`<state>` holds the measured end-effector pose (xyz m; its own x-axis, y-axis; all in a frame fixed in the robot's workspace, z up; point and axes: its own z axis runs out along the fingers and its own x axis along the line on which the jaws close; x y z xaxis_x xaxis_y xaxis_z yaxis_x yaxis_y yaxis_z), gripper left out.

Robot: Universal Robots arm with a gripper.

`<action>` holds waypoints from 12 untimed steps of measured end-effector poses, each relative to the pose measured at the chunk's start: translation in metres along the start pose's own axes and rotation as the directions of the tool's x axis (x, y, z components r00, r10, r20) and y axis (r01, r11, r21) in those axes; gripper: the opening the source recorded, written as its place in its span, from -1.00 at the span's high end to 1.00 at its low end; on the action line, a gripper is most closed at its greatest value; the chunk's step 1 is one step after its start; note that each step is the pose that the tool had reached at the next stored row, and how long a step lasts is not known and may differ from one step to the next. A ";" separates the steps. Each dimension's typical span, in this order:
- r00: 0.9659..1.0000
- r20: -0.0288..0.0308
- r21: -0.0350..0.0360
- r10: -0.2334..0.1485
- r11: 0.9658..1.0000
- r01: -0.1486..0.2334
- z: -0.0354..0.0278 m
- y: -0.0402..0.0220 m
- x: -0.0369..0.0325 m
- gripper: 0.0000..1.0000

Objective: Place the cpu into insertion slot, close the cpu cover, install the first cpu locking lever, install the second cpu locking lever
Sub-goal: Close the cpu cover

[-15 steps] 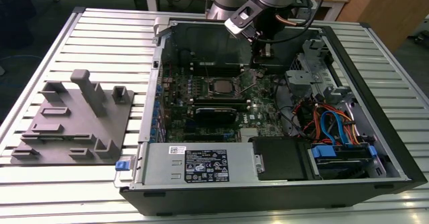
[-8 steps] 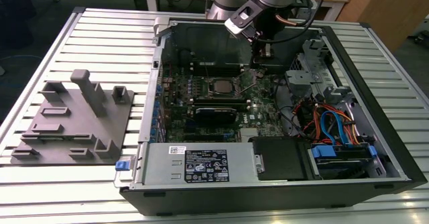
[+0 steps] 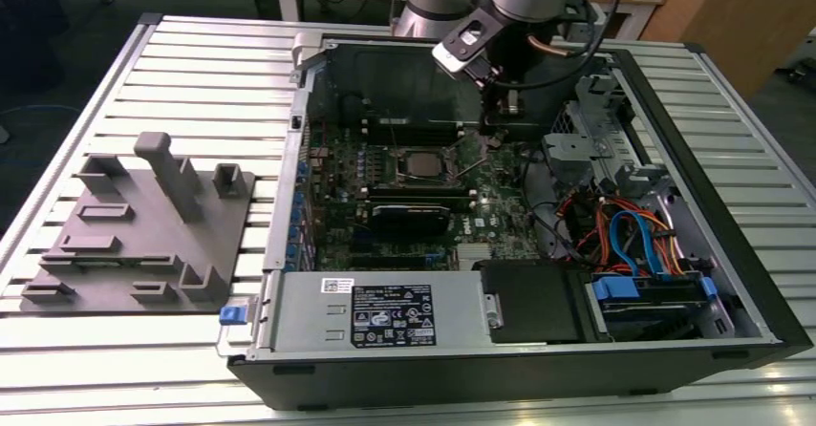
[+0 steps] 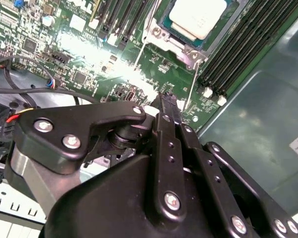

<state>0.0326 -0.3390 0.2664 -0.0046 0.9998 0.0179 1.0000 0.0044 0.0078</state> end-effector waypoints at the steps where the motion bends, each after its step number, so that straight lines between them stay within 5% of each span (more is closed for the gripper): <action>1: 1.000 0.000 0.000 0.000 1.000 0.000 0.0011 0.0016 0.0000 0.80; 12: 1.000 0.000 0.000 0.000 1.000 0.000 0.0071 0.0184 -0.0001 0.80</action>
<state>0.0510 -0.3388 0.2594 -0.0046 0.9998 0.0178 1.0000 0.0044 0.0077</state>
